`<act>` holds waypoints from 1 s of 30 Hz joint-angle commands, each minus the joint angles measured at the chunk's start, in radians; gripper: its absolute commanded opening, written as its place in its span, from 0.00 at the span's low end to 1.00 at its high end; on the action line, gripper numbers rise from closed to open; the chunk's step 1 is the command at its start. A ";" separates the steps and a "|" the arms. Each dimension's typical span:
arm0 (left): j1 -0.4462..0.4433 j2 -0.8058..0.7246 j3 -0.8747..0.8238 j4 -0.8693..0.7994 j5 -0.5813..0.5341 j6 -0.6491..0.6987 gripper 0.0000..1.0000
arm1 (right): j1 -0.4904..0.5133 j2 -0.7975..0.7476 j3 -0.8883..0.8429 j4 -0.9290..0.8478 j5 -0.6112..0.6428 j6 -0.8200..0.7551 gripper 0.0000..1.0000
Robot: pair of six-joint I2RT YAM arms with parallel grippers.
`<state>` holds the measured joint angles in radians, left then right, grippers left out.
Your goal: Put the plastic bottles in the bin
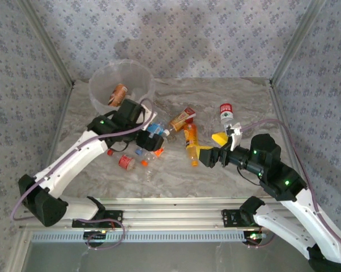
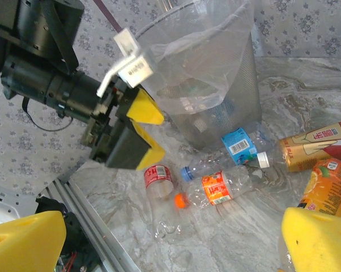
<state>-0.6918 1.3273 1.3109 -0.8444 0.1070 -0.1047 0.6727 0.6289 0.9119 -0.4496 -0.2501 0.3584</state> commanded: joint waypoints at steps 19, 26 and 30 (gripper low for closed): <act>-0.117 0.357 -0.022 0.066 -0.252 0.011 0.82 | -0.005 0.008 0.002 -0.033 0.005 0.000 1.00; -0.117 0.436 -0.015 0.047 -0.295 0.005 0.81 | -0.005 0.009 -0.008 -0.028 0.009 0.002 1.00; -0.119 0.463 -0.015 0.059 -0.286 0.003 0.81 | -0.008 0.008 -0.011 -0.029 0.009 0.004 1.00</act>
<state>-0.8013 1.7741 1.2945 -0.7815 -0.1600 -0.1062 0.6716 0.6403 0.9100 -0.4690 -0.2501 0.3584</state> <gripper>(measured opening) 0.814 0.998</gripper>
